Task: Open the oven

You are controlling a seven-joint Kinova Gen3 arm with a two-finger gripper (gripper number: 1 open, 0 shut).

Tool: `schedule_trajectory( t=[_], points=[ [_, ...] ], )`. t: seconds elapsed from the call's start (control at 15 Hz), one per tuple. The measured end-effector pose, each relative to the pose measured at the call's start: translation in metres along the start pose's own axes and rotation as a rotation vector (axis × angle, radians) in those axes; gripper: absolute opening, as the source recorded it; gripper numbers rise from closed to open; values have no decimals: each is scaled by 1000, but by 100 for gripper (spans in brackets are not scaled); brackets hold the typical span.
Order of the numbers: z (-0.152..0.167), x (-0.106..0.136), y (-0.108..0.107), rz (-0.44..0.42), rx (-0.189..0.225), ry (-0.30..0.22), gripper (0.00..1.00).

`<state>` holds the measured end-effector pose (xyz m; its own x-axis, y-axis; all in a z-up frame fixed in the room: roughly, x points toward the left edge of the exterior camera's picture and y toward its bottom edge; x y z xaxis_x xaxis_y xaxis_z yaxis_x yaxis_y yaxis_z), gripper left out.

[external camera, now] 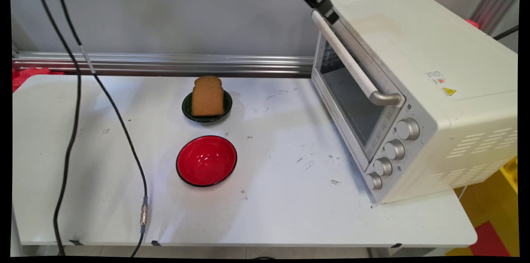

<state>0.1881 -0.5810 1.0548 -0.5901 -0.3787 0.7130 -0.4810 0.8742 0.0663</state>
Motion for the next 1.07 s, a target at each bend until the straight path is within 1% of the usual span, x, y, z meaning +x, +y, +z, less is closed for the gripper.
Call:
schedule_trajectory(
  t=[0.13,0.4,0.67,1.07],
  points=[
    [12,7,2,9,-12,-4,0],
    [35,12,2,29,-21,-11,0],
    [54,10,1,41,-23,-18,0],
    [80,1,-5,53,-22,-34,0]
  ],
)
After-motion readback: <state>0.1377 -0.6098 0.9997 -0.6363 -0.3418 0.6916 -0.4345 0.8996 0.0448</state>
